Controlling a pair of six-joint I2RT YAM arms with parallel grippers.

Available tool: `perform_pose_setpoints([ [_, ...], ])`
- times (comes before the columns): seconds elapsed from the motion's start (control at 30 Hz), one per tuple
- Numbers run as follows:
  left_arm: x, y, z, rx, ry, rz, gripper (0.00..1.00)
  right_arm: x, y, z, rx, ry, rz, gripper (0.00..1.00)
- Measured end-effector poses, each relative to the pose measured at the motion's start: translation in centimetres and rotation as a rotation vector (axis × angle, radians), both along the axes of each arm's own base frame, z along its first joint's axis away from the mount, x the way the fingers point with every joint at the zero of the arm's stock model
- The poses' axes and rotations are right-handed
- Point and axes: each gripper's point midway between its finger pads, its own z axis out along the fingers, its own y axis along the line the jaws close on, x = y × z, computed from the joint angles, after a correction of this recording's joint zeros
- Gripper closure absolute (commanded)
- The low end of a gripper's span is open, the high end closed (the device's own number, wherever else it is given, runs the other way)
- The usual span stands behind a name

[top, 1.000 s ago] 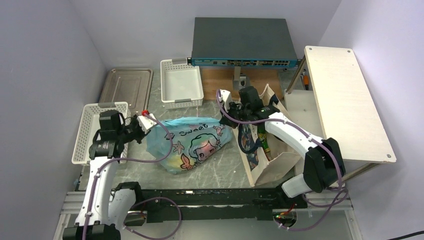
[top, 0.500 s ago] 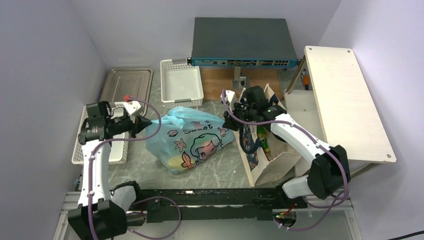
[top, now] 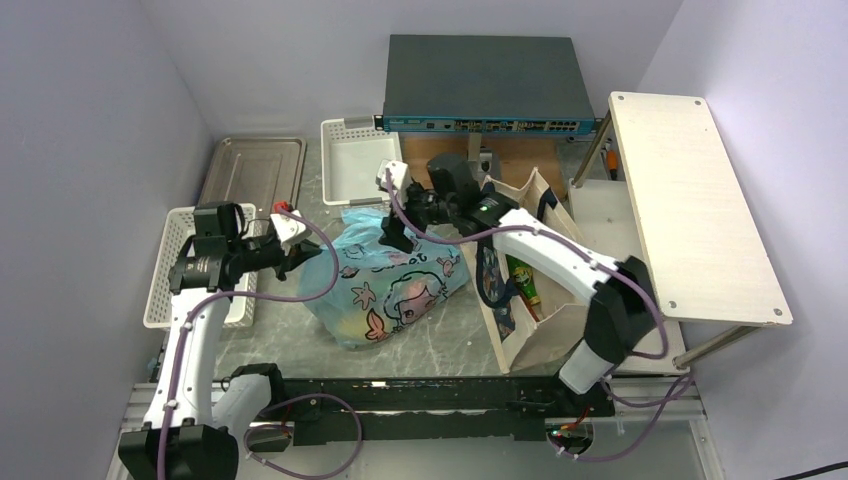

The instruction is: Untie the knot of the grocery bags and take out the mixed food

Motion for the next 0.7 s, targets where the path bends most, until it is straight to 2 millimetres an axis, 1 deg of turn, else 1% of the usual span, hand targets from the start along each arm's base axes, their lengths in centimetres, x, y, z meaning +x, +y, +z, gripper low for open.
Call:
perform_pose_setpoints([
  [0.03,0.0,0.1,0.0,0.004,-0.002,0.002,1.00,0.7,0.3,-0.9,-0.021,0.000,-0.017,0.39],
  [0.07,0.1,0.1,0.0,0.010,-0.006,0.005,1.00,1.6,0.4,-2.1,-0.049,0.004,-0.037,0.50],
  [0.1,0.1,0.2,-0.1,0.015,-0.008,0.009,1.00,2.3,0.5,-3.1,-0.075,0.008,-0.054,0.59],
  [0.13,0.1,0.3,-0.1,0.021,-0.010,0.015,1.00,3.2,0.6,-4.2,-0.105,0.015,-0.078,0.66],
  [0.17,0.2,0.5,-0.1,0.029,-0.014,0.026,1.00,3.9,0.6,-5.2,-0.135,0.023,-0.101,0.79],
  [0.2,0.2,0.7,-0.1,0.033,-0.017,0.036,1.00,4.5,0.2,-6.2,-0.163,0.032,-0.128,0.85],
  [0.23,0.2,1.0,-0.1,0.035,-0.021,0.047,1.00,4.7,-0.1,-6.5,-0.178,0.029,-0.135,0.97],
  [0.27,0.2,1.5,-0.2,0.035,-0.024,0.069,1.00,5.0,-0.8,-6.7,-0.190,0.039,-0.158,1.00],
  [0.3,0.3,2.4,-0.3,0.038,-0.028,0.103,1.00,5.3,-1.3,-6.3,-0.187,0.034,-0.172,1.00],
  [0.37,0.6,3.9,-0.6,0.044,-0.030,0.160,1.00,5.9,-2.4,-4.8,-0.158,0.026,-0.201,1.00],
  [0.43,0.8,5.1,-1.1,0.058,-0.029,0.197,1.00,6.2,-3.9,-2.4,-0.103,0.019,-0.229,1.00],
  [0.47,0.8,5.6,-1.5,0.070,-0.026,0.206,1.00,6.1,-4.5,-0.9,-0.060,0.013,-0.233,1.00],
  [0.5,0.7,5.7,-1.8,0.079,-0.027,0.199,1.00,5.7,-4.9,0.6,-0.014,0.008,-0.228,1.00],
  [0.53,0.5,5.7,-2.1,0.092,-0.029,0.185,0.99,5.3,-5.0,1.7,0.019,0.003,-0.221,1.00],
  [0.57,0.3,5.7,-2.5,0.107,-0.032,0.169,0.92,4.8,-5.0,3.0,0.060,-0.001,-0.207,1.00],
  [0.6,0.0,5.7,-3.0,0.126,-0.033,0.152,0.75,4.1,-4.7,4.4,0.109,-0.003,-0.184,1.00],
  [0.63,-0.4,5.8,-3.5,0.148,-0.032,0.138,0.57,3.6,-4.4,5.0,0.128,-0.001,-0.167,1.00],
  [0.7,-1.2,5.9,-4.3,0.184,-0.017,0.120,0.26,2.9,-3.6,6.5,0.188,0.001,-0.134,1.00],
])
